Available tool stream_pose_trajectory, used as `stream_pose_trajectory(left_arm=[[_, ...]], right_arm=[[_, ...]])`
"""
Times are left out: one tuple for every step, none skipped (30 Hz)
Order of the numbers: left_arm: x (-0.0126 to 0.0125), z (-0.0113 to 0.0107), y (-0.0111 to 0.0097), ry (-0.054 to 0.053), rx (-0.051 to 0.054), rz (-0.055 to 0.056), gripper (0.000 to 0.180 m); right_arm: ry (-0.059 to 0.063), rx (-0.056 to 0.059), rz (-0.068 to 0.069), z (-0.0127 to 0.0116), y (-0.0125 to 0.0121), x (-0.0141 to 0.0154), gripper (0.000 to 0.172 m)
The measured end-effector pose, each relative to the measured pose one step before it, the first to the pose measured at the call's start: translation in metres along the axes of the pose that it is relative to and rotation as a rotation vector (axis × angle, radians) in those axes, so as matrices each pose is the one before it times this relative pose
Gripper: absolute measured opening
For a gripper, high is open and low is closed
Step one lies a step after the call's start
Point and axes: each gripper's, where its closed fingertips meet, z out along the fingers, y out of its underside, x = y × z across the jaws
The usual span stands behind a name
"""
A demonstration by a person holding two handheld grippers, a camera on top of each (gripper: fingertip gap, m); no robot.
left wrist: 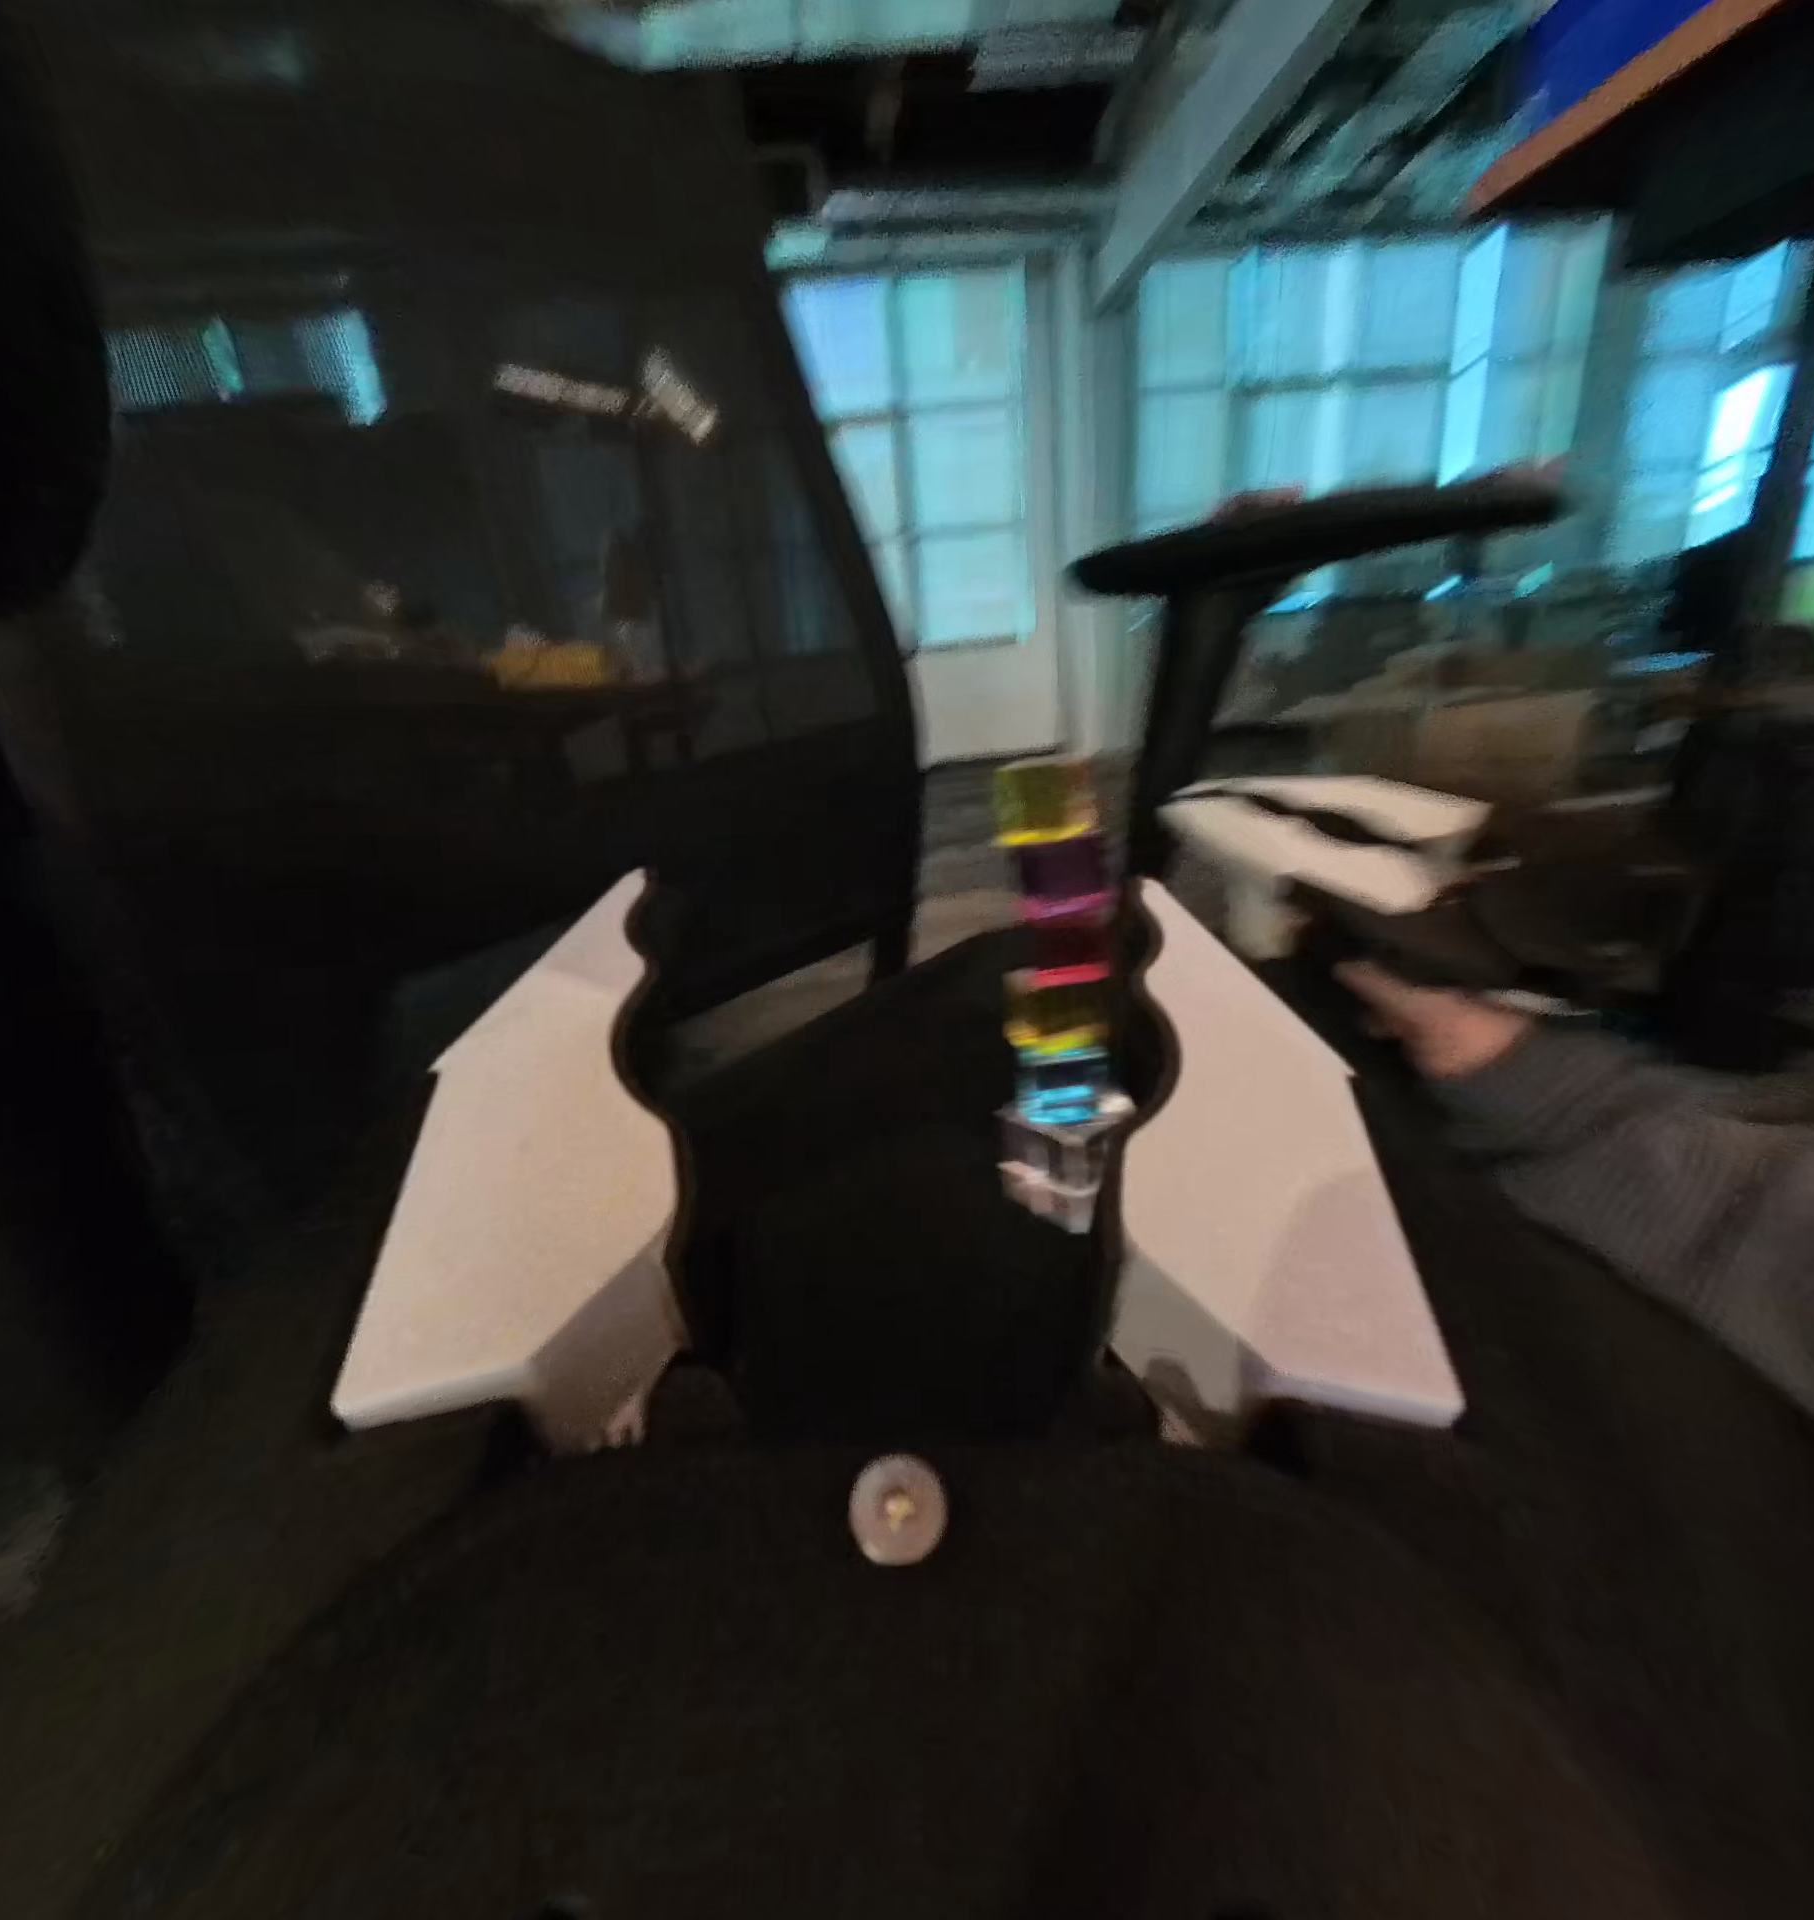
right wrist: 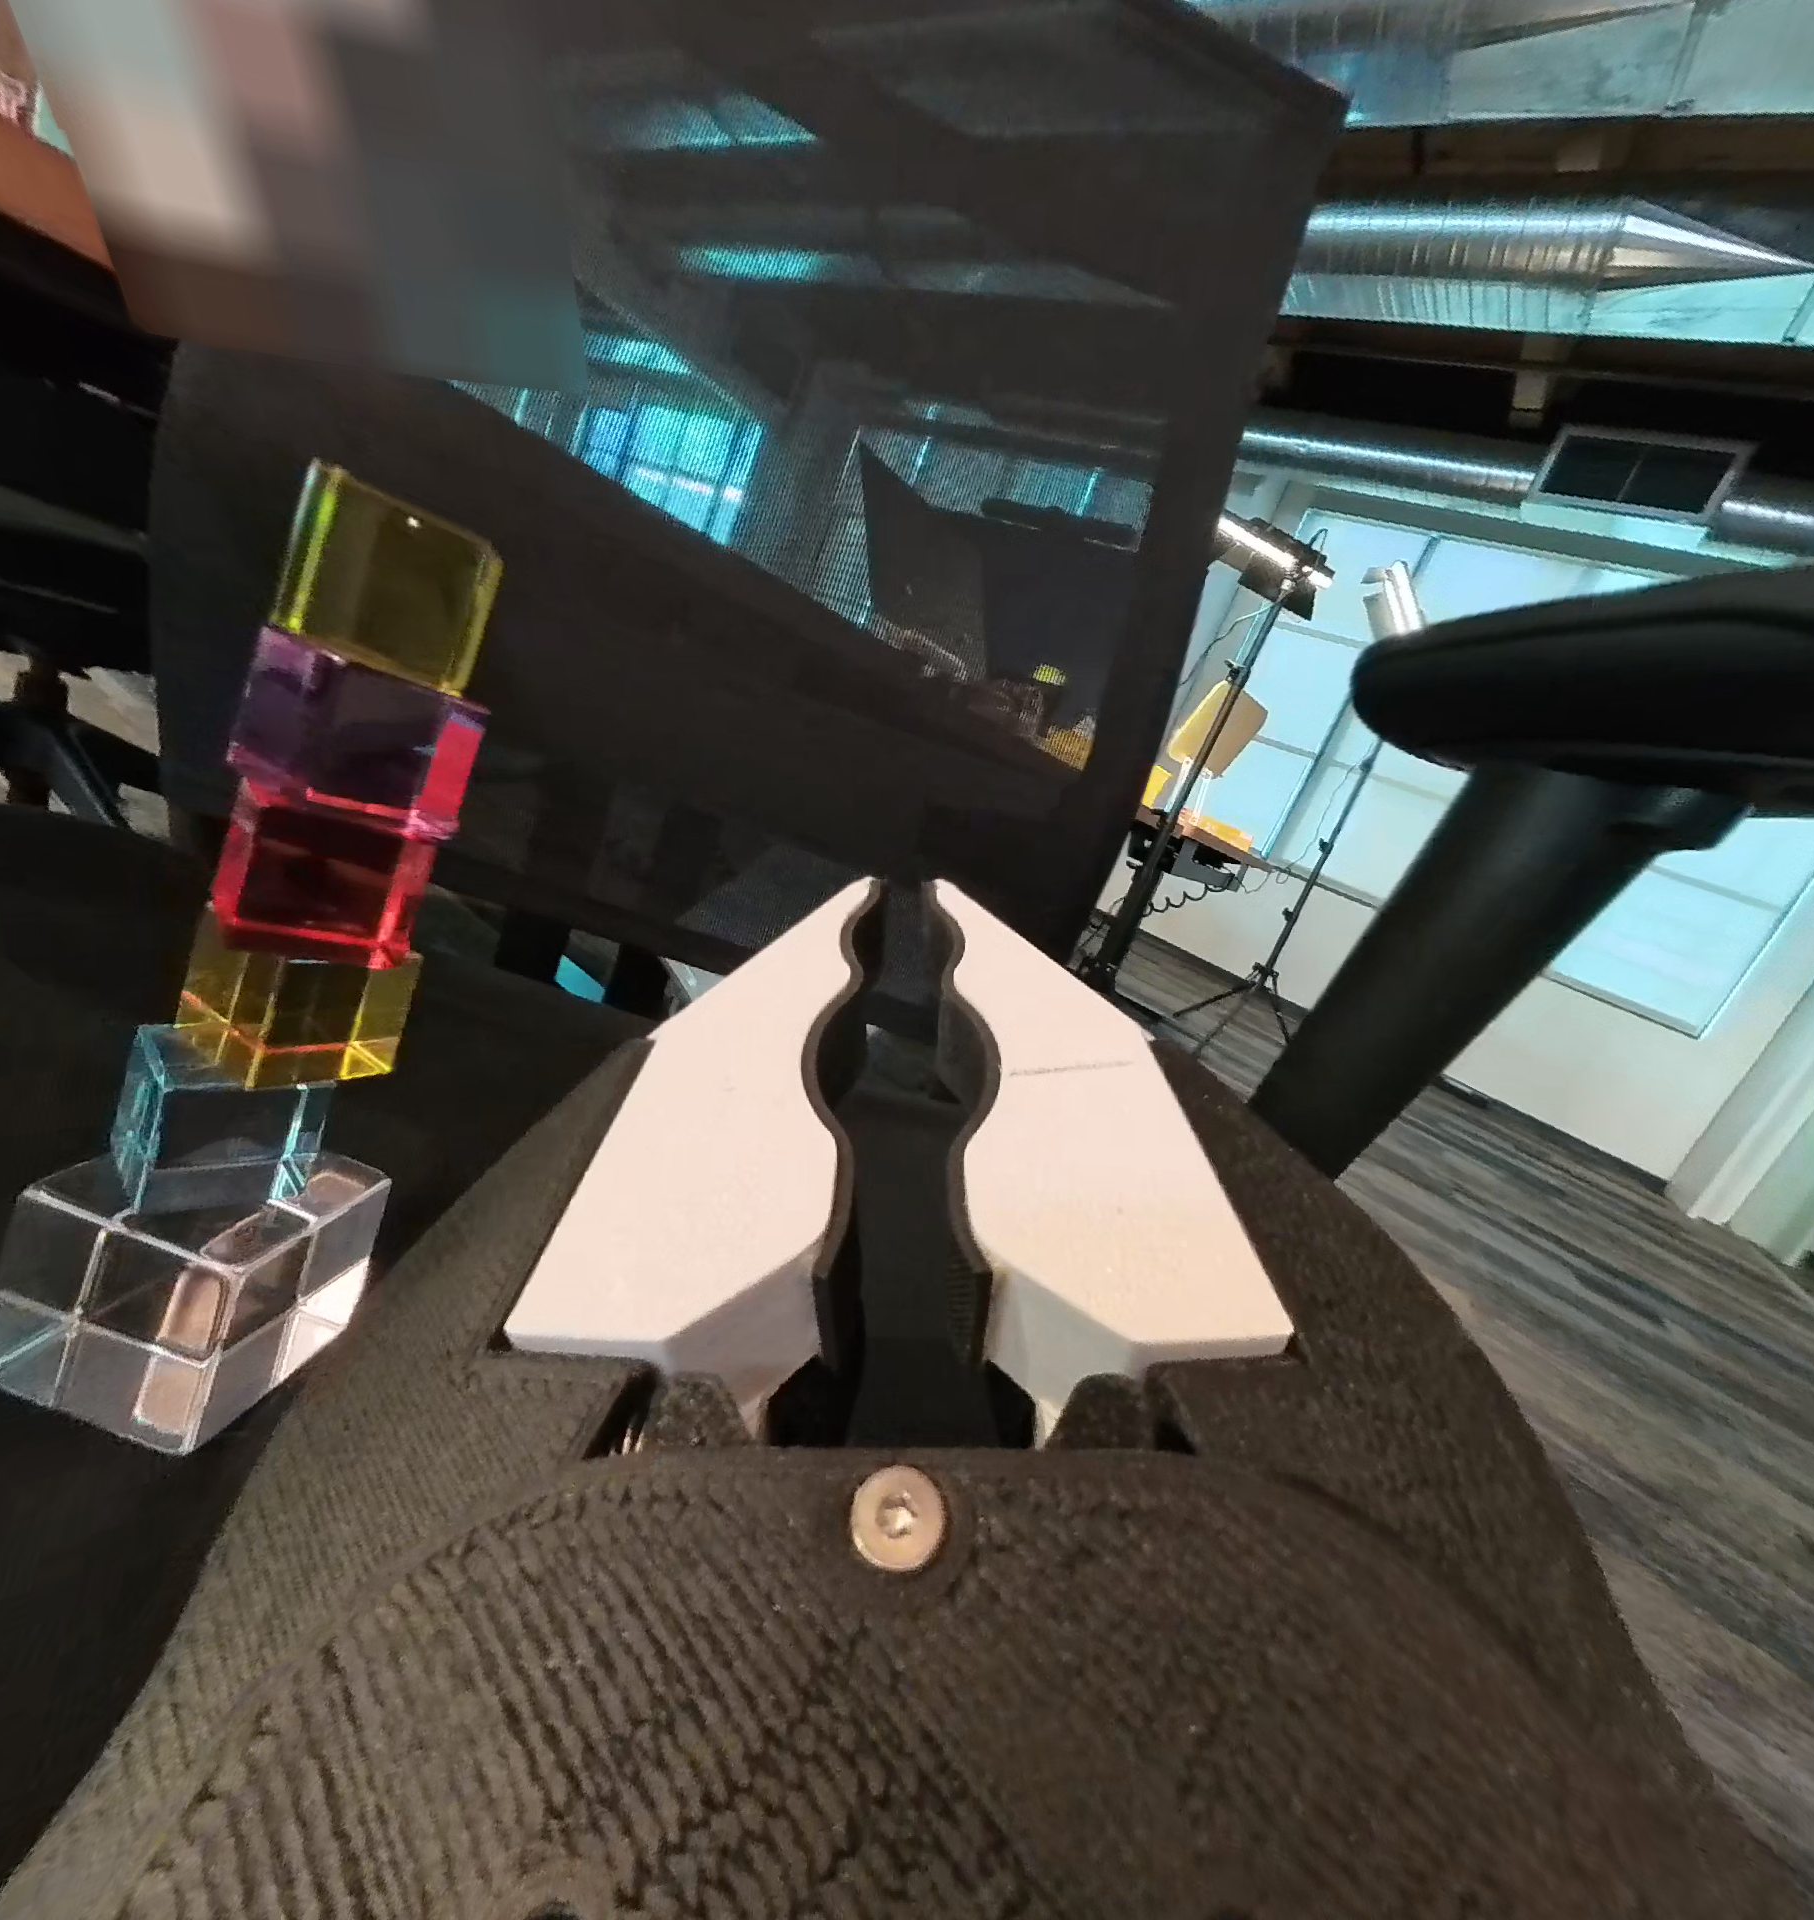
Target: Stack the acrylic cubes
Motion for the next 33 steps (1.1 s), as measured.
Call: stream_pose_trajectory(left_arm=[[0.01675,-0.02024,-0.00955,0.063,0.0495,-0.0139,0.09],[0.014,-0.02133,-0.00354,0.0281,0.0179,-0.001,0.093],[0.00843,-0.02204,0.00233,-0.0115,-0.0041,0.0092,0.094],[0.00524,-0.02281,0.00657,-0.0215,-0.0129,0.0008,0.095],[0.00291,-0.02245,0.0091,-0.0203,-0.0153,-0.0141,0.095],[0.00017,-0.02059,0.01162,-0.0203,-0.0249,-0.0219,0.096],[-0.00338,-0.01825,0.01297,-0.029,-0.0324,-0.0256,0.097],[-0.00548,-0.0155,0.01268,-0.031,-0.0342,-0.0276,0.097],[-0.00674,-0.01276,0.01163,-0.0309,-0.0362,-0.0259,0.098],[-0.00735,-0.01028,0.01104,-0.0313,-0.0412,-0.0169,0.098],[-0.00811,-0.00808,0.00957,-0.0339,-0.0398,-0.0093,0.099],[-0.00757,-0.00644,0.00701,-0.0308,-0.0297,-0.0039,0.099],[-0.0064,-0.00467,0.00551,-0.0227,-0.0277,0.0004,0.097],[-0.00647,-0.00333,0.00508,-0.0256,-0.0317,-0.0011,0.097],[-0.00671,-0.0023,0.00441,-0.0296,-0.0324,0.0028,0.098],[-0.00558,-0.00145,0.00391,-0.0248,-0.0301,0.0075,0.098],[-0.00507,-0.00102,0.00264,-0.0243,-0.0206,0.0071,0.099],[-0.00365,-0.00067,0.00127,-0.0172,-0.0094,0.0076,0.099],[-0.003,-0.00034,-0.0002,-0.0147,-0.0015,0.005,0.099],[-0.00206,-0.00008,-0.00083,-0.0114,0.0025,0.0037,0.099],[-0.00114,0.00021,-0.0011,-0.0069,0.0028,0.0014,0.098],[-0.00007,0.00069,-0.00109,-0.0025,0.0016,0.0,0.098],[0.00074,0.00097,-0.001,0.0007,0.0015,-0.0005,0.099],[0.00126,0.00133,-0.00072,0.0037,0.0006,-0.0015,0.098],[0.00182,0.00148,-0.00035,0.006,-0.0015,-0.0031,0.099],[0.00203,0.0017,-0.00016,0.0055,-0.0023,-0.0014,0.098],[0.00251,0.00155,-0.00021,0.0061,-0.0024,0.0014,0.098],[0.00298,0.00148,-0.00033,0.0077,-0.0029,0.002,0.098],[0.00324,0.00115,-0.00117,0.0077,0.0015,0.002,0.098],[0.00382,0.00072,-0.00186,0.0092,0.0057,0.0033,0.098],[0.00386,0.00047,-0.00218,0.0092,0.0076,0.0053,0.098],[0.00367,0.00061,-0.00246,0.0084,0.008,0.0064,0.098],[0.00348,0.00069,-0.00206,0.0079,0.0055,0.0052,0.097]], right_arm=[[-0.003,-0.0031,-0.0056,0.00042,0.00028,-0.0014,0.005],[-0.0048,-0.0032,-0.0035,0.00041,0.00027,-0.00155,0.005],[-0.0038,-0.0019,-0.0019,-0.00003,-0.00002,-0.00139,0.005],[-0.0014,0.0022,-0.0017,-0.00026,-0.00087,-0.00102,0.005],[-0.0003,0.0066,-0.0017,-0.0006,-0.00155,-0.00082,0.005],[-0.0006,0.0087,-0.0011,-0.00096,-0.00221,-0.00056,0.005],[-0.0011,0.0102,-0.001,-0.00122,-0.00245,-0.00065,0.005],[0.0004,0.0125,-0.004,-0.0011,-0.00251,-0.00134,0.006],[0.0043,0.0142,-0.0075,-0.00106,-0.00258,-0.00128,0.006],[0.0098,0.0151,-0.0085,-0.001,-0.00285,0.00011,0.007],[0.0164,0.0181,-0.0104,-0.00036,-0.00377,0.00185,0.008],[0.0202,0.0215,-0.0136,-0.00095,-0.00481,0.00304,0.009],[0.0247,0.0195,-0.0119,-0.00164,-0.00591,0.00324,0.009],[0.0291,0.0171,-0.0016,-0.00412,-0.0079,0.00383,0.01],[0.0237,0.0212,0.0113,-0.00661,-0.0124,0.00455,0.011],[0.014,0.0242,0.022,-0.00808,-0.0146,0.00326,0.011],[0.0049,0.0185,0.0281,-0.01174,-0.01103,0.00034,0.012],[-0.0046,0.0105,0.0351,-0.01455,-0.01058,-0.00299,0.013],[-0.0154,0.003,0.0422,-0.01705,-0.01012,-0.00654,0.015],[-0.0214,-0.008,0.047,-0.01865,-0.0092,-0.00927,0.016],[-0.0282,-0.0216,0.0516,-0.01981,-0.00614,-0.01169,0.017],[-0.0345,-0.0253,0.0548,-0.02082,-0.00419,-0.01458,0.017],[-0.0368,-0.0184,0.0534,-0.02001,-0.00139,-0.01669,0.018],[-0.0328,-0.0116,0.0425,-0.01867,-0.00065,-0.01676,0.018],[-0.0154,-0.0078,0.0293,-0.01636,0.00078,-0.01448,0.018],[0.0011,-0.0012,0.0187,-0.01387,0.00145,-0.0118,0.018],[0.0007,0.0055,0.0032,-0.01037,0.00157,-0.01039,0.018],[0.0003,0.0025,-0.0158,-0.00868,0.00181,-0.00922,0.018],[0.0107,-0.0073,-0.028,-0.00686,0.00224,-0.00582,0.018],[0.0143,-0.0141,-0.0283,-0.00432,0.00208,-0.00279,0.018],[0.0074,-0.0148,-0.0216,-0.00133,0.0019,-0.00136,0.018],[0.0029,-0.0137,-0.0123,0.00062,0.00129,-0.00024,0.018],[0.0033,-0.0128,-0.004,0.00123,0.00105,0.00046,0.019]])
